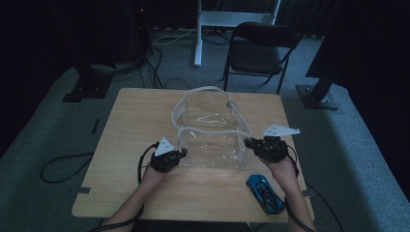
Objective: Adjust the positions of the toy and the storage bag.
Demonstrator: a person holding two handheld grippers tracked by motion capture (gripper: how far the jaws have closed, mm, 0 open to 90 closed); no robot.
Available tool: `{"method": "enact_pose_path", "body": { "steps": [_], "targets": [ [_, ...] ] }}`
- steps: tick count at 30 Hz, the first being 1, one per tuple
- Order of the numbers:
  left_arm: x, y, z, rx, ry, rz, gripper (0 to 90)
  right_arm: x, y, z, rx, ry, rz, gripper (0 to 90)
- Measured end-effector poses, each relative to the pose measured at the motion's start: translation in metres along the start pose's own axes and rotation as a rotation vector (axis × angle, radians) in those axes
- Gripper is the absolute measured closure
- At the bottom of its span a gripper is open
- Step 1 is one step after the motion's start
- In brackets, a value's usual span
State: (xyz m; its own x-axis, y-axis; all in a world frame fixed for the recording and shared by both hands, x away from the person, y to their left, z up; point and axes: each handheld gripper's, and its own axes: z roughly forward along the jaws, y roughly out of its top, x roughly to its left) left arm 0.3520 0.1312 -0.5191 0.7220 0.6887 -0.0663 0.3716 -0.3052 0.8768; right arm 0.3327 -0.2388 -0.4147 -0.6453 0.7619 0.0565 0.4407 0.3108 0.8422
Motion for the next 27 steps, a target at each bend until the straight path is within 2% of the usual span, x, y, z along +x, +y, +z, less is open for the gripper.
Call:
{"method": "enact_pose_path", "body": {
  "steps": [1, 10, 27],
  "targets": [
    [-0.007, 0.004, 0.009, -0.004, -0.017, 0.005, 85.4, -0.006, -0.003, -0.005, 0.001, -0.009, 0.009, 80.2],
    [-0.022, 0.011, 0.025, -0.002, -0.056, 0.016, 85.4, -0.022, -0.013, -0.022, -0.005, -0.046, 0.044, 80.1],
    [-0.042, 0.019, 0.043, 0.009, -0.117, 0.041, 85.5, -0.038, -0.028, -0.046, -0.008, -0.084, 0.075, 80.0]
  ]
}}
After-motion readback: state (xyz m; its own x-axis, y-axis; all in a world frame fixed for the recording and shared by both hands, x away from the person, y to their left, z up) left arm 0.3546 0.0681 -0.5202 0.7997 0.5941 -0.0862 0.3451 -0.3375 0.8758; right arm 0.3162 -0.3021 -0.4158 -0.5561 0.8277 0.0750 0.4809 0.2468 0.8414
